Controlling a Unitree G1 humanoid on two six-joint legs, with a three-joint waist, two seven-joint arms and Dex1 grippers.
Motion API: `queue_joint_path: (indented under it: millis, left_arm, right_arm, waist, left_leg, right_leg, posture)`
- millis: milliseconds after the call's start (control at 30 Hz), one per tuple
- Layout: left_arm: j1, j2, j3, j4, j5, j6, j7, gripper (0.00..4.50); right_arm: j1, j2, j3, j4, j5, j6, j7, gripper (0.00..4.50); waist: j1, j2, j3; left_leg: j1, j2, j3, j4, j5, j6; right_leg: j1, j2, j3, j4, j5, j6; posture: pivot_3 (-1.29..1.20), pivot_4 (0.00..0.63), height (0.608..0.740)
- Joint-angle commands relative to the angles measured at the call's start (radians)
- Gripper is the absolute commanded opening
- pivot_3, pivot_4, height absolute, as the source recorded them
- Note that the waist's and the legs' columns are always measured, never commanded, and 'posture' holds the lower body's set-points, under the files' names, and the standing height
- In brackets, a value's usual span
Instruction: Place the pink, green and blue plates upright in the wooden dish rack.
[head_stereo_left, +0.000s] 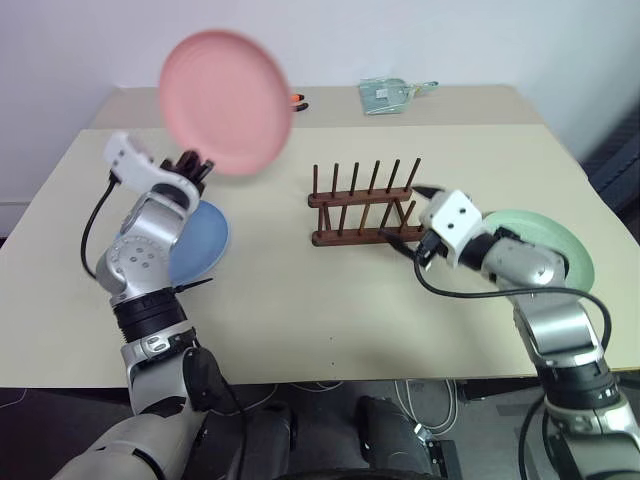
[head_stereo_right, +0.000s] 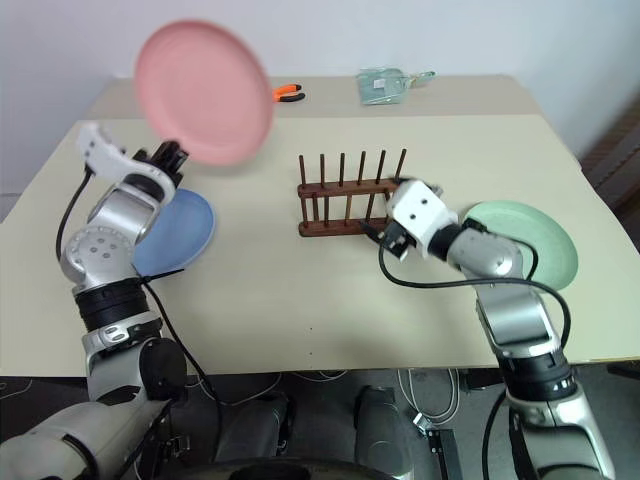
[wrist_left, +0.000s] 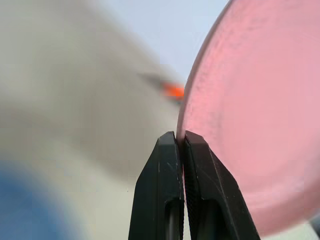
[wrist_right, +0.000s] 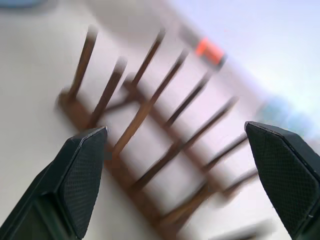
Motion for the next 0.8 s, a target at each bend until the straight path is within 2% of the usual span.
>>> queue_joint_path:
  millis: [33, 167, 300, 400, 633, 667, 700, 733, 800]
  left_arm:
    - [-0.022, 0.006, -0.144, -0.097, 0.026, 0.038, -0.049, 0.06]
    - [-0.055, -0.047, -0.228, -0.135, 0.014, 0.095, -0.015, 0.06]
    - [-0.081, -0.117, -0.214, -0.163, -0.034, 0.145, 0.039, 0.06]
    - [-0.09, -0.158, -0.186, -0.174, -0.08, 0.18, 0.083, 0.0]
    - [-0.082, -0.177, -0.148, -0.177, -0.124, 0.214, 0.121, 0.0]
    - [-0.084, -0.186, -0.132, -0.174, -0.143, 0.21, 0.124, 0.0]
    - [-0.091, -0.201, -0.111, -0.169, -0.168, 0.2, 0.13, 0.6]
    - [-0.098, -0.213, -0.093, -0.165, -0.191, 0.193, 0.138, 0.87]
    - [-0.119, -0.229, -0.057, -0.156, -0.227, 0.158, 0.15, 1.94]
  right_arm:
    - [-0.085, -0.007, 0.063, -0.003, -0.11, -0.108, -0.026, 4.5]
    - [-0.204, -0.017, 0.186, 0.151, -0.323, -0.255, -0.086, 4.5]
    - [-0.25, -0.044, 0.257, 0.297, -0.488, -0.384, -0.167, 4.5]
    - [-0.254, -0.057, 0.268, 0.356, -0.548, -0.435, -0.206, 3.66]
    - [-0.238, -0.073, 0.239, 0.366, -0.627, -0.459, -0.264, 0.03]
    - [-0.237, -0.074, 0.237, 0.366, -0.637, -0.46, -0.273, 0.03]
    - [-0.236, -0.075, 0.235, 0.366, -0.648, -0.463, -0.284, 0.0]
    - [-0.236, -0.074, 0.232, 0.365, -0.654, -0.465, -0.293, 0.0]
    - [-0.233, -0.069, 0.216, 0.358, -0.645, -0.462, -0.299, 0.0]
  waist:
    - [-0.002, 0.0, 0.0]
    - [-0.005, 0.0, 0.0]
    - [0.003, -0.001, 0.001]
    - [0.001, -0.001, 0.001]
    - [-0.002, -0.001, 0.001]
    - [0.0, -0.001, 0.001]
    - [0.0, -0.001, 0.001]
    - [0.002, -0.001, 0.001]
    - [0.003, -0.002, 0.002]
  left_leg:
    - [0.0, 0.0, 0.0, 0.0, 0.0, 0.0]
    - [0.0, 0.0, 0.001, 0.0, 0.0, 0.0]
    - [-0.001, 0.0, 0.0, 0.0, 0.0, 0.0]
    - [-0.001, 0.0, 0.001, 0.0, 0.002, -0.003]
    - [-0.001, 0.0, 0.001, -0.001, 0.003, -0.005]
    - [-0.001, 0.0, 0.001, -0.001, 0.003, -0.005]
    - [-0.001, 0.0, 0.001, -0.001, 0.003, -0.005]
    - [-0.001, 0.0, 0.001, 0.0, 0.003, -0.005]
    - [-0.001, -0.001, 0.001, 0.0, 0.003, -0.005]
  right_leg:
    - [0.0, 0.0, 0.0, 0.0, 0.0, 0.0]
    - [-0.001, 0.0, 0.001, 0.0, 0.0, 0.0]
    - [-0.001, 0.0, 0.001, -0.001, 0.0, 0.0]
    - [-0.001, 0.0, 0.001, -0.002, 0.0, 0.0]
    - [-0.001, 0.0, 0.001, -0.002, 0.0, 0.0]
    - [-0.001, 0.0, 0.001, -0.002, 0.0, 0.0]
    - [-0.001, 0.0, 0.001, -0.002, 0.0, 0.0]
    - [-0.001, 0.0, 0.001, -0.002, 0.0, 0.0]
    - [0.0, 0.0, 0.001, -0.003, 0.0, 0.0]
  posture:
    - [0.0, 0.15, 0.74]
    - [0.0, 0.15, 0.74]
    - [0.0, 0.15, 0.74]
    - [0.0, 0.15, 0.74]
    - [0.0, 0.15, 0.74]
    - [0.0, 0.15, 0.74]
    - [0.0, 0.15, 0.74]
    - [0.0, 0.15, 0.74]
    - [0.0, 0.15, 0.74]
